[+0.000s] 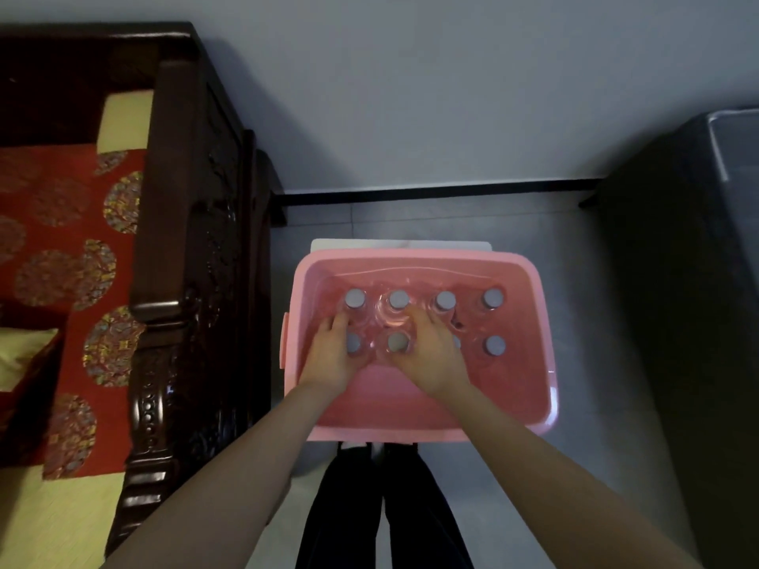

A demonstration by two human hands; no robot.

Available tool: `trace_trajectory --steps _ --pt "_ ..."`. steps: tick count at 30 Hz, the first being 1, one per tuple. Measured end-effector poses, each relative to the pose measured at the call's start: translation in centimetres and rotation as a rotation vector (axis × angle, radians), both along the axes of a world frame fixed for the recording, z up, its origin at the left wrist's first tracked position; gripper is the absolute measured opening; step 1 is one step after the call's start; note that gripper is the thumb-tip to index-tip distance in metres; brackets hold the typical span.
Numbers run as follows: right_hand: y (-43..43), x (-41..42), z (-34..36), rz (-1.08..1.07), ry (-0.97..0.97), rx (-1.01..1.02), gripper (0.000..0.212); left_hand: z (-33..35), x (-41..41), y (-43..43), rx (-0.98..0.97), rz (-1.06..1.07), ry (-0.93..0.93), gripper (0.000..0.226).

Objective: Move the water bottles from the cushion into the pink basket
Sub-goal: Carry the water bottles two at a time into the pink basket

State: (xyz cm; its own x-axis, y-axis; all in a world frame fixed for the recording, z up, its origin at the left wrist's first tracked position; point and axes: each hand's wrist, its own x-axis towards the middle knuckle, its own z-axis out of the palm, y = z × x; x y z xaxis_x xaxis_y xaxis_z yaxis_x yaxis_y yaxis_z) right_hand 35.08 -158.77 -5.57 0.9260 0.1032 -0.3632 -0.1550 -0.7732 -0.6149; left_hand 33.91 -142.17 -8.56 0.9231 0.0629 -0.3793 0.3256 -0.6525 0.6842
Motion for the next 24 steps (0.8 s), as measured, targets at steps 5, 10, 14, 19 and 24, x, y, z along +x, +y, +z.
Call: trace_trajectory --steps 5,10,14,19,24 --pt "-0.7 2.9 7.1 -0.027 -0.287 -0.004 0.049 6.8 2.3 0.4 -0.002 0.007 -0.184 0.043" --pt "1.3 5.7 16.1 0.104 -0.517 -0.044 0.052 17.1 3.6 1.5 -0.064 0.136 -0.453 0.043" --pt "4.1 5.2 22.3 0.225 -0.629 0.014 0.049 24.5 1.4 4.5 -0.149 0.326 -0.588 0.039" --pt "9.7 3.6 28.7 0.383 -0.651 0.188 0.042 31.3 -5.7 12.3 -0.209 0.616 -0.768 0.03" --pt "18.7 -0.7 33.6 0.544 -0.579 0.466 0.038 35.2 -16.8 21.1 -0.17 0.901 -0.849 0.029"
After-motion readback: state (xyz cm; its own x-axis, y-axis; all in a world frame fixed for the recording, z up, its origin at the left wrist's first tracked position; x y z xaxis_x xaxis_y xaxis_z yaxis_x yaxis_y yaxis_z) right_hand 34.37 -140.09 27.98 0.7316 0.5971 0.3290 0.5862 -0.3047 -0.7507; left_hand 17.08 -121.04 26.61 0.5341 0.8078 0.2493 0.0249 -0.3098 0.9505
